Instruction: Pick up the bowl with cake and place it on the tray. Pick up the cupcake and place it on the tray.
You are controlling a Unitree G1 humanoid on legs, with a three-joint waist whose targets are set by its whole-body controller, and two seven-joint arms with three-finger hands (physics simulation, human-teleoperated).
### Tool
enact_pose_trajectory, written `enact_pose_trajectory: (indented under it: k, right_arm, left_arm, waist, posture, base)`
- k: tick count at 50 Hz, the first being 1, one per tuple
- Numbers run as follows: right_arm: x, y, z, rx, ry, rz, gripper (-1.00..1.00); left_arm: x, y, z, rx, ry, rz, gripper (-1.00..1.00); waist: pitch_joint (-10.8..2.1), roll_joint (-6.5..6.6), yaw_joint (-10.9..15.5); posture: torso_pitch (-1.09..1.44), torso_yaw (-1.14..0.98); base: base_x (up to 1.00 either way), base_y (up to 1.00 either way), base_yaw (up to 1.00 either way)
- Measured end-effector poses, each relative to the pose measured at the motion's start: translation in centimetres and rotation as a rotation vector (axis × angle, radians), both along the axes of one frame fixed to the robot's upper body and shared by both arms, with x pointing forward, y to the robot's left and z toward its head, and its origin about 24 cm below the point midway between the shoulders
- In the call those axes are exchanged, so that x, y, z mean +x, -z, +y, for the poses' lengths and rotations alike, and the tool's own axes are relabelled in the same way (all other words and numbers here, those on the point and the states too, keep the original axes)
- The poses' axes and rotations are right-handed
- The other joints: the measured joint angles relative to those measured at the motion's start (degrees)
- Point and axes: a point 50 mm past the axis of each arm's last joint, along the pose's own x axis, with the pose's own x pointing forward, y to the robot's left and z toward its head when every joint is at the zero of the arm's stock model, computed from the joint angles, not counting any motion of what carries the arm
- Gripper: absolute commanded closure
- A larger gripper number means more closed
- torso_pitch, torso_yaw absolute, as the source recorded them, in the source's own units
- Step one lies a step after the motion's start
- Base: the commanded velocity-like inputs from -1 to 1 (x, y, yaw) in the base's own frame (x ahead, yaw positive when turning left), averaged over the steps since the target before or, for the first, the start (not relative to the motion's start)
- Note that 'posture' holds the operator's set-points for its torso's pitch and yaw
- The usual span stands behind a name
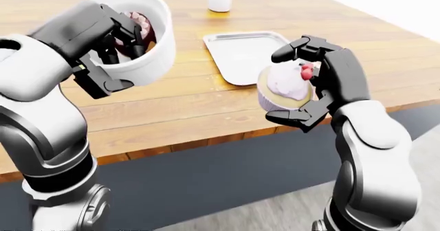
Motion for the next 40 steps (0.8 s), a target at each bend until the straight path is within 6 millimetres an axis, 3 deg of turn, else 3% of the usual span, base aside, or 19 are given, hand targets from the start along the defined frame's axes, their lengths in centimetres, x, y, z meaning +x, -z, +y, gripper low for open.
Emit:
enact_pose_trajectory:
  k: [5,7,11,14,17,19,23,28,32,33,34,35,37,38,40]
  right_arm:
    - [0.1,-0.4,0.4,-0.01,-0.022,-0.016,1.0]
    - [0.3,-0.1,0.8,-0.007,-0.041,-0.004,1.0]
    - [0.5,0.3,0.8,-0.004,-0.054,0.019,1.0]
    - [0.0,-0.6,0.7,-0.013,-0.038,-0.032,1.0]
    - [-0.2,-1.0,0.7,-0.023,-0.037,-0.06,1.0]
    - [-0.1,-0.3,0.2,-0.009,-0.014,-0.025,1.0]
    - [0.0,-0.4,0.3,0.003,-0.017,-0.024,1.0]
    - [-0.1,-0.3,0.5,-0.001,-0.029,-0.025,1.0]
    - [0.2,0.1,0.2,0.002,-0.018,-0.003,1.0]
    - [0.2,0.0,0.3,-0.001,-0.021,-0.006,1.0]
    - [0.2,0.3,0.5,0.0,-0.028,0.003,1.0]
    - [0.2,0.5,0.6,-0.004,-0.034,0.015,1.0]
    - [0.2,0.2,0.8,-0.009,-0.046,0.011,1.0]
    - [0.0,-0.2,0.7,-0.012,-0.045,-0.005,1.0]
    - [-0.5,-1.0,0.7,-0.02,-0.038,-0.054,1.0]
  left_arm:
    - [-0.2,-0.6,-0.2,0.006,0.014,-0.023,1.0]
    - [-0.3,-0.5,0.3,-0.004,-0.01,-0.033,1.0]
    - [-0.1,-0.5,1.2,-0.025,-0.056,-0.018,1.0]
    - [-0.7,-1.3,1.2,-0.028,-0.064,-0.08,1.0]
    - [-1.1,-1.9,1.0,-0.028,-0.06,-0.131,1.0]
    - [-0.9,-1.3,0.3,-0.015,-0.031,-0.11,1.0]
    - [-0.3,-0.6,-0.2,0.002,0.012,-0.029,1.0]
    - [-0.2,-0.6,0.0,-0.001,0.006,-0.02,1.0]
    - [-0.4,-1.0,-0.2,0.005,0.015,-0.037,1.0]
    - [-0.5,-1.1,-0.1,0.004,0.011,-0.045,1.0]
    - [-0.5,-1.0,0.0,0.001,0.005,-0.043,1.0]
    - [-0.2,-0.6,0.1,-0.003,-0.001,-0.023,1.0]
    - [0.3,-0.2,0.4,-0.008,-0.015,0.027,1.0]
    - [0.4,-0.4,0.5,-0.009,-0.018,0.032,1.0]
    - [-0.2,-1.2,0.5,-0.011,-0.02,-0.016,1.0]
  waist:
    - [0.81,3.75,-0.6]
    - [2.08,3.94,0.78]
    - [-0.54,4.77,1.22]
    - [-0.6,3.02,2.32]
    - [-1.62,-1.2,1.4]
    - [0.01,-0.63,0.03]
    - [0.64,-2.35,-0.03]
    - [1.66,1.21,-1.72]
    - [1.08,3.15,-1.98]
    - [1.31,3.26,-1.53]
    - [2.08,1.9,-1.51]
    - [2.68,2.12,-1.7]
    - [1.04,4.75,-1.65]
    - [0.06,4.96,-1.6]
    - [-0.69,3.43,-1.52]
  posture:
    - [0.0,0.0]
    - [0.0,0.0]
    - [0.0,0.0]
    - [0.0,0.0]
    - [0.0,0.0]
    - [0.0,0.0]
    - [0.0,0.0]
    - [0.0,0.0]
    - [0.0,0.0]
    - [0.0,0.0]
    - [0.0,0.0]
    - [0.0,0.0]
    - [0.0,0.0]
    - [0.0,0.0]
    - [0.0,0.0]
  base:
    - [0.24,-0.86,0.0]
    - [0.55,-0.86,0.0]
    - [0.55,-0.86,0.0]
    - [0.56,-0.86,0.0]
    - [0.55,-0.86,0.0]
    - [0.54,-0.72,0.0]
    - [0.03,-0.04,0.0]
    - [0.0,0.0,0.0]
    - [0.0,0.0,0.06]
    - [0.0,0.0,0.45]
    - [0.0,0.0,0.74]
    - [0.0,0.0,0.8]
    - [0.0,0.0,0.8]
    - [0.0,0.0,0.8]
    - [0.0,0.0,0.8]
